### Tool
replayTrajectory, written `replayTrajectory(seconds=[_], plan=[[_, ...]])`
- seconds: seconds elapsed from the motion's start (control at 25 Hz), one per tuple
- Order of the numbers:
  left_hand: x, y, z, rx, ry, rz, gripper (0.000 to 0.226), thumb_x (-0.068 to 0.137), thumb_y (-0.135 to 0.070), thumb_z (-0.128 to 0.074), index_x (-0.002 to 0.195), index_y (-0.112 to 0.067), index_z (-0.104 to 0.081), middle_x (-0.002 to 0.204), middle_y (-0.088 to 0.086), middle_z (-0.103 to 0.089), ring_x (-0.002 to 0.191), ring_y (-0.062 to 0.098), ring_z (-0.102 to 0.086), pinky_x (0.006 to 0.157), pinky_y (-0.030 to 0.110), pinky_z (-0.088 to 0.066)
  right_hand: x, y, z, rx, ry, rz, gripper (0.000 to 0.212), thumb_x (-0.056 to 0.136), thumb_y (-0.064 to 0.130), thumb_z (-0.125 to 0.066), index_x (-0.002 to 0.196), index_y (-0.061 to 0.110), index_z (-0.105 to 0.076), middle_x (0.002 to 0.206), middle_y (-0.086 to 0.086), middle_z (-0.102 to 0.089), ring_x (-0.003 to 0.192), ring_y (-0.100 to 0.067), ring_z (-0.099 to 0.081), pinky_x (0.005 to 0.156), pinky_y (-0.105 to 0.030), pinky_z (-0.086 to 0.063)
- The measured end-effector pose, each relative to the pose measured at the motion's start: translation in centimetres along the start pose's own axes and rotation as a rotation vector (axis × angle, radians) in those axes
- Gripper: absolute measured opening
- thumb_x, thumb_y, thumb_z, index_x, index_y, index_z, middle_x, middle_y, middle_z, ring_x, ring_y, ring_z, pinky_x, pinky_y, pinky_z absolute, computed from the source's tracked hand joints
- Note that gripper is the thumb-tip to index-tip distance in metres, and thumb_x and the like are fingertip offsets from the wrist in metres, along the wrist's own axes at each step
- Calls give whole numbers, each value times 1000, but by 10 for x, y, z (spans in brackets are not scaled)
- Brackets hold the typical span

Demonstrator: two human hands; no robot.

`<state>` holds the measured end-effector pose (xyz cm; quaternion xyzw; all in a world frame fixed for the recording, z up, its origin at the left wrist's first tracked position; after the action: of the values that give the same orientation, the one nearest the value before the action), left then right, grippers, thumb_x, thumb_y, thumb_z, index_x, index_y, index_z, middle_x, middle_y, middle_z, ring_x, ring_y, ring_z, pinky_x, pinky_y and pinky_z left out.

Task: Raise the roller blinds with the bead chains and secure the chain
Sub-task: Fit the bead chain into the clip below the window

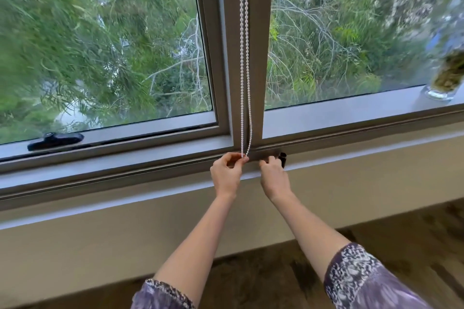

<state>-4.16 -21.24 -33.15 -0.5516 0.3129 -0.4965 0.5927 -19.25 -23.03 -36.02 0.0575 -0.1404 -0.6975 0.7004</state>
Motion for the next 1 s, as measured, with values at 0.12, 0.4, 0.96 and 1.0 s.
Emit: replayTrajectory(seconds=[0.12,0.4,0.96,1.0], plan=[[-2,3,7,-38,-5,6,17,76,-12,-80,73,-27,-71,68,-14,-72,65,-5,-65,68,9,-49,4,-3,-8,-50,27,4,36,82,-14,-40,108,4,-57,116,-15,-51,114,-34,-44,80,-40,-49],[-5,13,17,-43,-38,16,13,78,-8,-78,76,-20,-73,67,-16,-73,66,-4,-68,67,9,-50,15,-5,-9,-38,19,57,29,81,-16,-40,98,1,-57,110,-15,-50,105,-33,-51,76,-41,-48],[0,6,21,65,-63,-15,7,82,-15,-74,89,-13,-74,81,-2,-73,73,8,-65,68,7,-46,-14,45,64,524,-144,356,24,80,16,-69,104,15,-67,95,1,-60,80,-9,-59,74,-9,-47],[-1,5,21,57,-55,-16,7,81,-15,-74,88,-12,-74,79,-3,-72,71,6,-64,65,3,-44,-13,49,70,520,-166,370,25,80,16,-69,105,14,-67,95,1,-60,81,-10,-60,75,-9,-46]])
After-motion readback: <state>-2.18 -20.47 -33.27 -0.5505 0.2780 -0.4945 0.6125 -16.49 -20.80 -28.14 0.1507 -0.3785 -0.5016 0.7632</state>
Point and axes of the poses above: each hand's wrist, its own x-axis towards the middle knuckle, its own z-axis out of the back of the hand, y = z × x, the point moved 8 cm from there along x, towards the middle knuckle
